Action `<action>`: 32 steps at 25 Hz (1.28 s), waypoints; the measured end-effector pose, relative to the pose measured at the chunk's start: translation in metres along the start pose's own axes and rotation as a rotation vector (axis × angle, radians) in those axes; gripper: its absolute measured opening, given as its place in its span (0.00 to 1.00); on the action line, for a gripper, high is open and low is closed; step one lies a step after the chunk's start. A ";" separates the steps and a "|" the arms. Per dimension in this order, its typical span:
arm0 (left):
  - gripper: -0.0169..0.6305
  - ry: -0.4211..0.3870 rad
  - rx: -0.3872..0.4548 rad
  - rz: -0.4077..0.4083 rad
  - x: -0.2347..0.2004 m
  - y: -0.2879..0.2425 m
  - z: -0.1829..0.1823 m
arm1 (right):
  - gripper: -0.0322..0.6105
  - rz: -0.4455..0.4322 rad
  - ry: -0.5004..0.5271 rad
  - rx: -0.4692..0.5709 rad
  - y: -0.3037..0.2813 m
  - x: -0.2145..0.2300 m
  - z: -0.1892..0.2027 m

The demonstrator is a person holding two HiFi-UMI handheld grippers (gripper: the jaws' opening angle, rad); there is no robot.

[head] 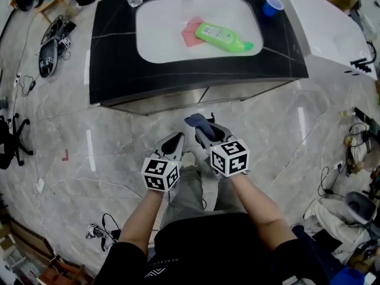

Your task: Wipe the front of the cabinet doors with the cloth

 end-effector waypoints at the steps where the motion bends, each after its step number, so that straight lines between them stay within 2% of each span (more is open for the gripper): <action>1: 0.04 -0.007 0.000 0.000 0.001 -0.003 -0.001 | 0.24 0.000 -0.002 0.006 0.000 0.003 -0.001; 7: 0.04 0.026 0.032 -0.037 0.009 -0.018 -0.009 | 0.24 -0.021 0.001 0.011 0.002 0.024 -0.002; 20: 0.04 0.095 0.087 -0.157 0.029 -0.066 -0.023 | 0.24 -0.058 0.044 -0.004 -0.005 0.110 -0.022; 24: 0.04 0.107 0.091 -0.168 0.036 -0.086 -0.027 | 0.24 -0.060 0.069 -0.013 -0.004 0.135 -0.026; 32: 0.04 0.085 0.075 -0.168 0.064 -0.134 -0.042 | 0.24 -0.038 0.029 0.007 0.022 0.198 -0.029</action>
Point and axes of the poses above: the fingertips, and each gripper's own axes: y backward along the fingers, x to its right, z out of its underside, the point moved 4 cm from there along y, backward along the fingers, and after that the axes turned 9 degrees about -x, right-handed, at the moved point
